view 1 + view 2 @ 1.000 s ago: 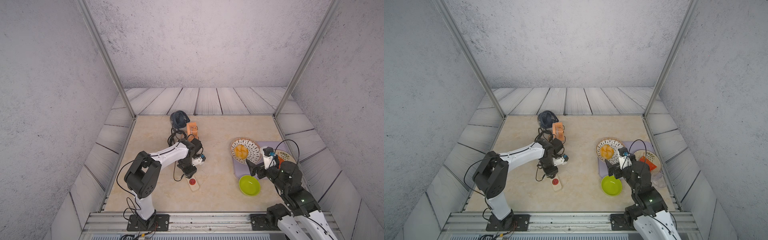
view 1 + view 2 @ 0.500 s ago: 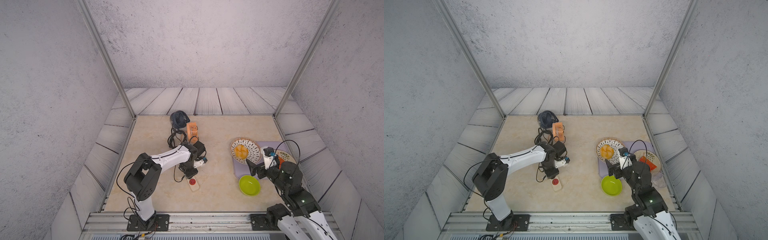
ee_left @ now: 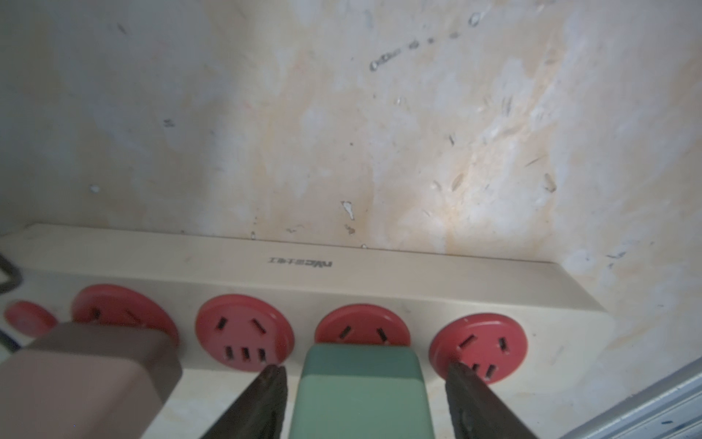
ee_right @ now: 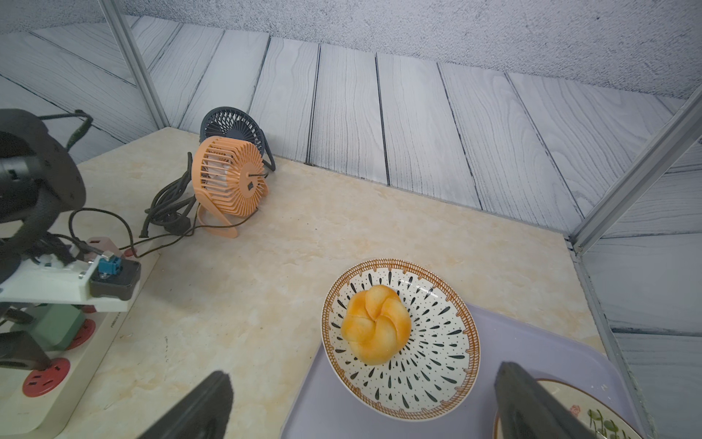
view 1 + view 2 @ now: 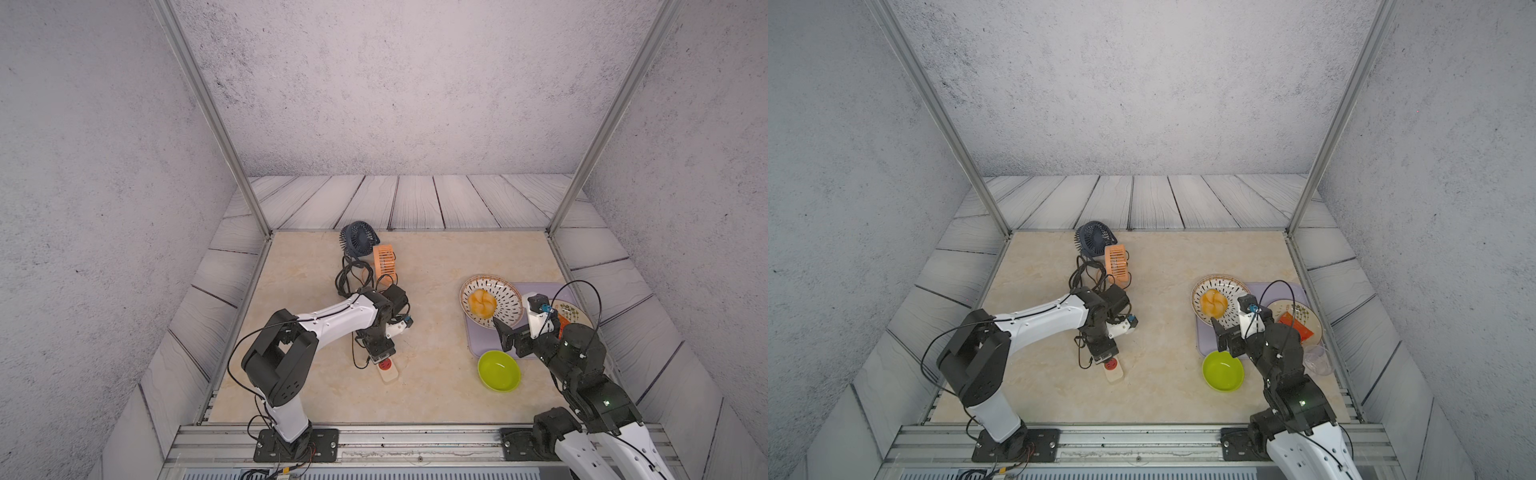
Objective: Plug the desk fan into the power strip
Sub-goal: Insert the plug into the socket.
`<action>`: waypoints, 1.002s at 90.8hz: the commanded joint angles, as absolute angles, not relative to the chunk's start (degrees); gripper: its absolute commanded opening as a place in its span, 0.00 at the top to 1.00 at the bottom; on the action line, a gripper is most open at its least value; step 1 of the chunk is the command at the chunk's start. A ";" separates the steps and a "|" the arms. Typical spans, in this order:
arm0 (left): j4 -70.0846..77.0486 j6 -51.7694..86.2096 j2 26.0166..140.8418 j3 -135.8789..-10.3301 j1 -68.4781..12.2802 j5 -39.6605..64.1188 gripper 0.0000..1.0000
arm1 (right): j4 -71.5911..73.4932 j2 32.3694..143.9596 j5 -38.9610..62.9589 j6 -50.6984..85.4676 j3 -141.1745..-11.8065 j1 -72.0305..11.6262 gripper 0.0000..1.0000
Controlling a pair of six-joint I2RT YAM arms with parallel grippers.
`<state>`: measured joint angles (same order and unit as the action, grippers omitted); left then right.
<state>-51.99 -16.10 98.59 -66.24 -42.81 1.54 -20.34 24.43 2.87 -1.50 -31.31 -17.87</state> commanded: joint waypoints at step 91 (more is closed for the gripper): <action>-56.41 -17.82 94.84 -67.92 -42.10 3.85 0.56 | -20.48 24.43 2.18 -1.33 -31.02 -17.71 0.01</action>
<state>-54.98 -17.50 95.22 -67.37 -42.00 3.46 -20.36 24.51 2.83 -1.50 -31.31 -17.87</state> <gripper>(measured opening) 0.471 0.991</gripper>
